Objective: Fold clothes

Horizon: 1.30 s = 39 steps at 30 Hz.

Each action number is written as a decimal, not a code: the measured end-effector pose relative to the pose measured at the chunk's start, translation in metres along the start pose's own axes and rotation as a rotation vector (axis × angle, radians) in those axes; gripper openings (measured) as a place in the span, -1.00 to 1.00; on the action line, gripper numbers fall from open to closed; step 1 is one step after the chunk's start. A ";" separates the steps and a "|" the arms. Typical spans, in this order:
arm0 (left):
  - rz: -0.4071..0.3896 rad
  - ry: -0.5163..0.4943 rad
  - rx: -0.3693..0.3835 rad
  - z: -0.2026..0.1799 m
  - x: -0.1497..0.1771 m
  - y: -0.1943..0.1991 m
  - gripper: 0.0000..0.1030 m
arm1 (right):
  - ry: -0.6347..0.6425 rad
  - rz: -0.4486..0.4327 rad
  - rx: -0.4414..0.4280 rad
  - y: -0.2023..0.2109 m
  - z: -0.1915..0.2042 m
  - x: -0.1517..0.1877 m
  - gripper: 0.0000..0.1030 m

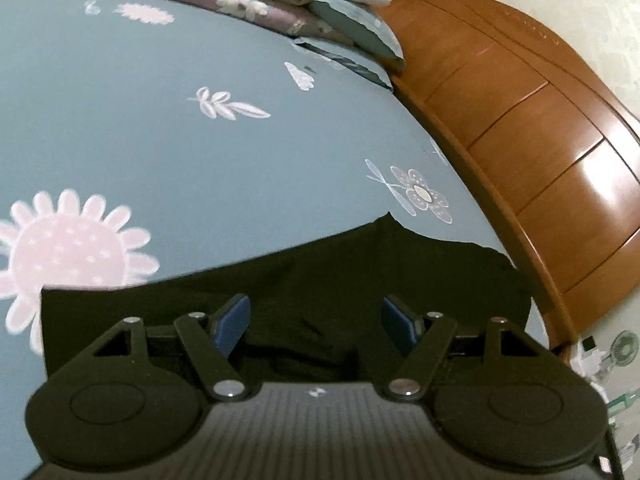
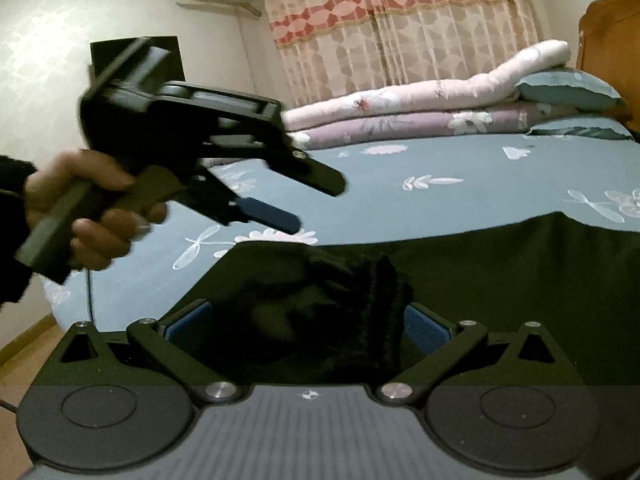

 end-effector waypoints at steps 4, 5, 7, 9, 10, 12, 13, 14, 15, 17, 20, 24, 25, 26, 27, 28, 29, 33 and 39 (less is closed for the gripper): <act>0.018 0.035 -0.016 0.012 0.003 -0.018 0.41 | -0.003 0.009 0.007 -0.002 -0.003 0.001 1.00; 0.023 0.042 -0.027 0.016 0.003 -0.025 0.41 | -0.005 0.012 0.011 -0.003 -0.005 0.000 1.00; 0.036 0.056 -0.049 0.025 0.003 -0.039 0.41 | -0.011 0.020 0.020 -0.006 -0.010 0.000 1.00; 0.038 0.065 -0.054 0.030 0.003 -0.047 0.41 | -0.018 0.026 0.030 -0.007 -0.014 0.000 1.00; 0.037 0.063 -0.057 0.030 0.002 -0.045 0.41 | -0.020 0.027 0.032 -0.007 -0.014 0.000 1.00; 0.035 0.052 -0.065 0.027 0.001 -0.039 0.41 | -0.025 0.020 0.033 -0.006 -0.016 -0.002 1.00; 0.025 0.044 -0.065 0.025 -0.001 -0.032 0.41 | -0.027 0.015 0.032 -0.004 -0.015 -0.002 1.00; 0.012 0.034 -0.060 0.022 -0.002 -0.024 0.41 | -0.029 0.011 0.033 -0.003 -0.014 -0.002 1.00; -0.004 0.026 -0.057 0.021 -0.004 -0.014 0.41 | -0.031 0.007 0.035 -0.002 -0.014 -0.002 1.00; -0.028 0.030 -0.071 0.023 -0.005 0.001 0.41 | -0.036 0.005 0.038 -0.001 -0.015 -0.001 1.00; -0.054 0.050 -0.109 0.035 -0.004 0.013 0.42 | -0.045 0.010 0.043 -0.002 -0.017 0.001 1.00; -0.041 0.138 -0.155 0.065 0.001 -0.004 0.42 | -0.043 0.020 0.054 -0.004 -0.019 0.002 1.00; -0.031 0.152 -0.168 0.071 0.003 -0.011 0.42 | -0.043 0.022 0.057 -0.004 -0.020 0.002 1.00; -0.029 0.156 -0.176 0.075 0.004 -0.016 0.41 | -0.044 0.023 0.060 -0.004 -0.021 0.002 1.00; -0.032 0.159 -0.177 0.076 0.003 -0.016 0.41 | -0.046 0.023 0.063 -0.004 -0.022 0.002 1.00; -0.036 0.162 -0.176 0.077 0.002 -0.015 0.41 | -0.049 0.022 0.064 -0.003 -0.023 0.002 1.00; -0.039 0.166 -0.175 0.077 0.001 -0.013 0.41 | -0.053 0.020 0.065 -0.003 -0.024 0.001 1.00; -0.082 0.113 -0.182 0.067 -0.008 0.014 0.42 | -0.068 0.012 0.063 -0.002 -0.026 0.001 1.00; -0.072 0.153 -0.249 0.096 -0.002 0.009 0.42 | -0.067 0.024 0.068 -0.004 -0.027 0.003 1.00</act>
Point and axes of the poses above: each gripper's, at about its wrist camera, not at the fingertips, and y roughly against the way its jaws point, z to its left, x to its underside, the point moved 10 cm from there along -y, roughly the way its jaws point, and after that the axes turned 7 degrees about -x, right-handed, at the moved point
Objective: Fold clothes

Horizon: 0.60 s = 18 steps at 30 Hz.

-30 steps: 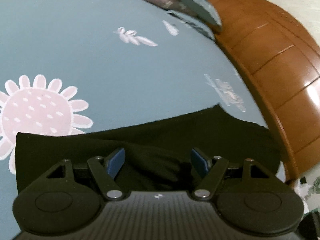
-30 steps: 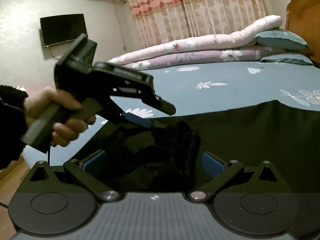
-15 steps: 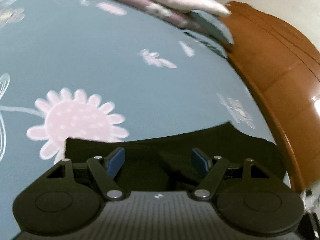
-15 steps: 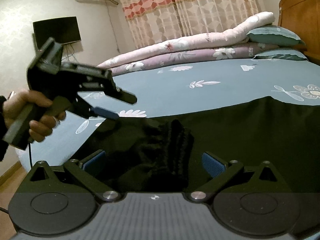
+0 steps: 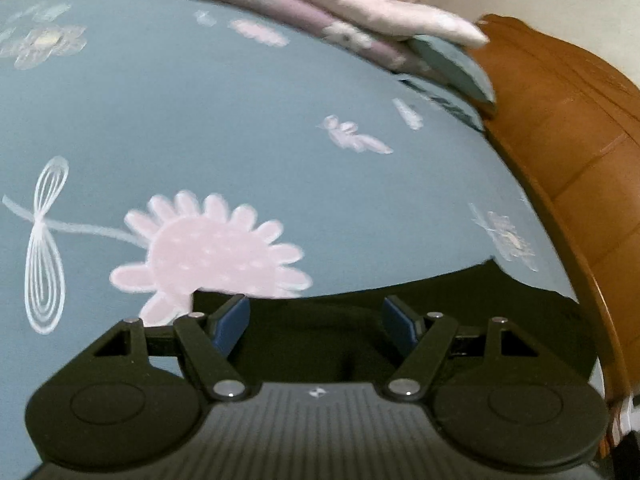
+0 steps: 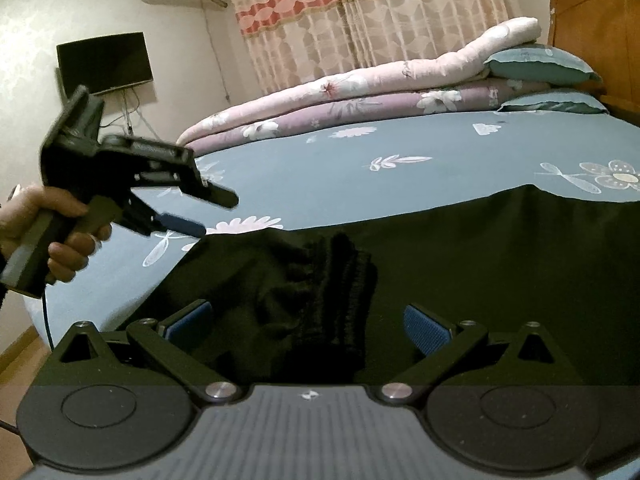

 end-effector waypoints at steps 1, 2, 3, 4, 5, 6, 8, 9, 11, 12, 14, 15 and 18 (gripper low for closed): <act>0.003 0.007 -0.006 0.004 0.002 -0.004 0.41 | 0.001 0.001 0.002 0.000 0.000 0.000 1.00; 0.003 0.012 -0.009 0.007 0.003 -0.007 0.41 | 0.001 0.003 0.004 -0.001 0.000 0.000 1.00; 0.004 0.016 -0.012 0.010 0.005 -0.009 0.41 | 0.002 0.004 0.006 -0.001 -0.001 0.001 1.00; 0.004 0.018 -0.016 0.009 0.004 -0.008 0.41 | 0.003 0.005 0.008 -0.001 -0.001 0.001 1.00; 0.006 0.015 -0.020 0.007 0.004 -0.005 0.41 | 0.003 0.006 0.010 -0.001 -0.001 0.001 1.00; 0.006 0.006 -0.017 0.003 0.004 0.001 0.40 | 0.004 0.008 0.012 -0.002 -0.001 0.001 1.00; -0.005 -0.021 0.018 -0.009 0.005 0.017 0.41 | 0.005 0.010 0.018 -0.002 -0.003 0.001 1.00; -0.011 -0.042 0.042 -0.018 0.007 0.027 0.41 | 0.006 0.009 0.023 -0.001 -0.004 0.000 1.00; -0.016 -0.069 0.066 -0.029 0.017 0.042 0.42 | 0.014 0.008 0.048 0.003 -0.008 -0.003 1.00; -0.014 -0.081 0.072 -0.034 0.024 0.048 0.42 | 0.019 0.010 0.065 0.006 -0.012 -0.006 1.00; -0.022 -0.119 0.059 -0.039 0.039 0.056 0.42 | 0.023 0.003 0.112 0.015 -0.023 -0.016 1.00; -0.023 -0.145 0.040 -0.040 0.049 0.058 0.42 | 0.019 -0.006 0.137 0.020 -0.030 -0.022 1.00; -0.019 -0.202 0.008 -0.043 0.075 0.056 0.42 | -0.029 -0.013 0.210 0.033 -0.061 -0.034 1.00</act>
Point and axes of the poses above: each gripper's, at about its wrist camera, not at the fingertips, and y roughly against the way its jaws point, z to its left, x to its underside, the point moved 10 cm from there along -y, roughly the way its jaws point, and after that the axes turned 7 degrees about -x, right-handed, at the moved point
